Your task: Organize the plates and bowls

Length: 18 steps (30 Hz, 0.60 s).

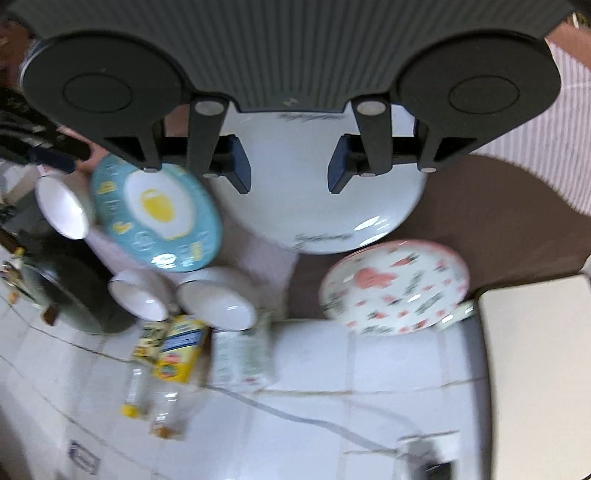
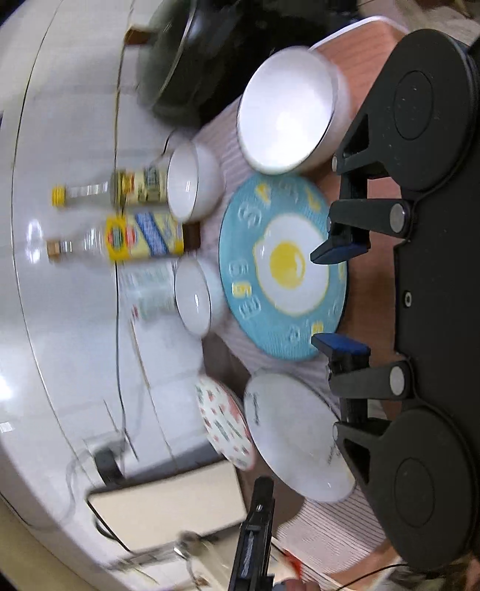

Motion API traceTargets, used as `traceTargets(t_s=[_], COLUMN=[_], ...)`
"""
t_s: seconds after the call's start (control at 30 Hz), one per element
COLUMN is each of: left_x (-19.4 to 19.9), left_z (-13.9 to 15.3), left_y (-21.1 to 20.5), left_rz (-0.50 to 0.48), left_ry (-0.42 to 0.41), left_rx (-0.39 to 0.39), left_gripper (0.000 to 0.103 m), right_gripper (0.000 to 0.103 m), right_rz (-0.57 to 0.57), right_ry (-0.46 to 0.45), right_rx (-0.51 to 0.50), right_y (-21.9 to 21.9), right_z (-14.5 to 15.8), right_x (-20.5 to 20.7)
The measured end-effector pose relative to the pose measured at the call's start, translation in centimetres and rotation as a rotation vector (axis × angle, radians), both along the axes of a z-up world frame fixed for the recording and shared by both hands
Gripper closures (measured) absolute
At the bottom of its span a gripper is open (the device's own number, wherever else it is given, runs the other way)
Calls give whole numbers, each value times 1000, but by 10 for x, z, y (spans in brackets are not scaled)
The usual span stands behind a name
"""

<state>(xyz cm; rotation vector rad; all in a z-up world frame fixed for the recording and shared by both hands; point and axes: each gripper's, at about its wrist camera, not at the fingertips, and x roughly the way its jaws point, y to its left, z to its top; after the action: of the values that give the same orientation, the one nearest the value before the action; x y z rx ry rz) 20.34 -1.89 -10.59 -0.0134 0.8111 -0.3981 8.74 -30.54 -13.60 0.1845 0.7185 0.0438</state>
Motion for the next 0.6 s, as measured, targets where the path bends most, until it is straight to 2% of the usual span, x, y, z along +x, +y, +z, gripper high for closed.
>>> traceTargets(t_s=[0.07,0.13,0.3,0.47,0.6], left_x=[0,1,6,32,60], left_z=[5,7,5,-17,-40], left_y=[-17,-35,-78,-105,-121], left_rz=[-36,-79,-182,-223,-246], left_ry=[-3,-7,-47,-18,4], left_rx=[-20,-35,-11,25,94], left_gripper=[54,44,39,36,36], right_gripper=[56,56,54,52,52], right_rz=[-34,-61,-112,-153,-170], right_ry=[8,10,25,29,28], right_rx=[0,-14,19,61,93], right_y=[-6,-11,-22,-28,-31], right_z=[-6,-11,-29,-45,-54], right_x=[0,1,9,19,26])
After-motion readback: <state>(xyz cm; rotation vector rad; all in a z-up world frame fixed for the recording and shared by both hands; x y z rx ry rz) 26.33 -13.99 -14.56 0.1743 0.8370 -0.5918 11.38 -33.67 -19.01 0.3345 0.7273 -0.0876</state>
